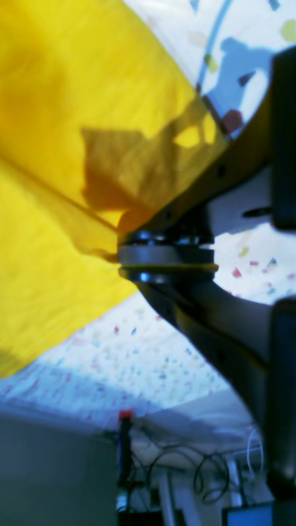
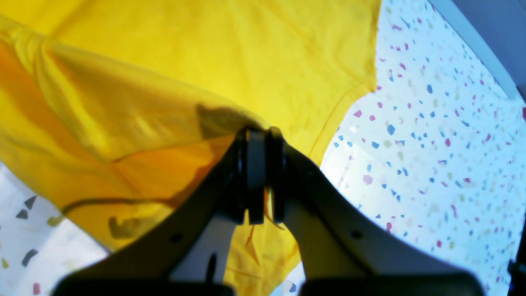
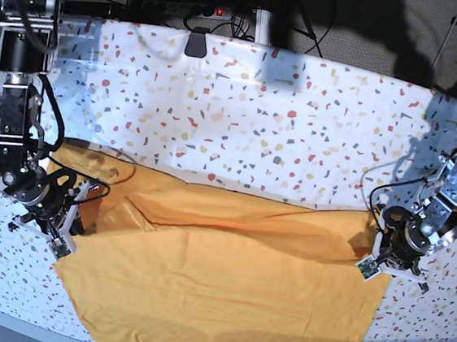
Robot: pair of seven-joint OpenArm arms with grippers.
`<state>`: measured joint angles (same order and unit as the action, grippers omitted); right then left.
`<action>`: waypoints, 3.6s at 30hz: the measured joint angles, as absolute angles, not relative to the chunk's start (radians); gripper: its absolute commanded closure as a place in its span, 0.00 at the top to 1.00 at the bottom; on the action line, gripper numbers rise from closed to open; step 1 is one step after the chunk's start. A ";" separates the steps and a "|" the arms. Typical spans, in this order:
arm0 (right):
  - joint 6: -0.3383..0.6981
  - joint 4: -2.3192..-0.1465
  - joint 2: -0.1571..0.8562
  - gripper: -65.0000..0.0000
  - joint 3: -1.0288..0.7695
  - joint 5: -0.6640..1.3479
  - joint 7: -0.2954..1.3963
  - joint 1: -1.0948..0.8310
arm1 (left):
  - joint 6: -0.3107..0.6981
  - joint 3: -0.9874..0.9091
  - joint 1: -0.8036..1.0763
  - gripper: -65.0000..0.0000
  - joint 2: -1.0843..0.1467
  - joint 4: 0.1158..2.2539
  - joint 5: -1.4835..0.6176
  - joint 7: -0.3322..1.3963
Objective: Fold the T-shirt properly
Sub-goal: 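Lift the shirt with both grippers and pull it toward the arms, then lower the shirt onto the table and open both grippers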
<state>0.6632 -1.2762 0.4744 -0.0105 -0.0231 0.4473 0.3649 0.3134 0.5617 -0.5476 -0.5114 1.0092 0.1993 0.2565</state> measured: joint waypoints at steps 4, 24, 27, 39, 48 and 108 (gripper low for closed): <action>0.671 -1.202 0.472 0.00 -0.010 -0.023 0.447 0.411 | 0.316 0.562 -0.551 0.00 -0.479 0.928 0.216 0.187; 0.614 -1.059 0.396 0.00 0.157 -0.138 0.469 0.484 | 0.238 0.562 -0.601 0.00 -0.485 0.912 0.377 0.065; 0.557 -1.059 0.399 0.00 0.157 -0.178 0.477 0.488 | 0.235 0.562 -0.601 0.00 -0.485 0.912 0.377 0.059; 0.493 -1.059 0.398 0.00 0.157 -0.181 0.510 0.485 | 0.238 0.562 -0.601 0.00 -0.568 0.912 0.377 0.017; 0.493 -1.059 0.398 0.00 0.157 -0.181 0.495 0.488 | 0.235 0.562 -0.601 0.00 -0.554 0.912 0.336 0.017; 0.503 -1.058 0.418 0.64 0.158 -0.203 0.467 0.609 | 0.232 0.562 -0.601 0.00 -0.448 0.796 0.343 -0.006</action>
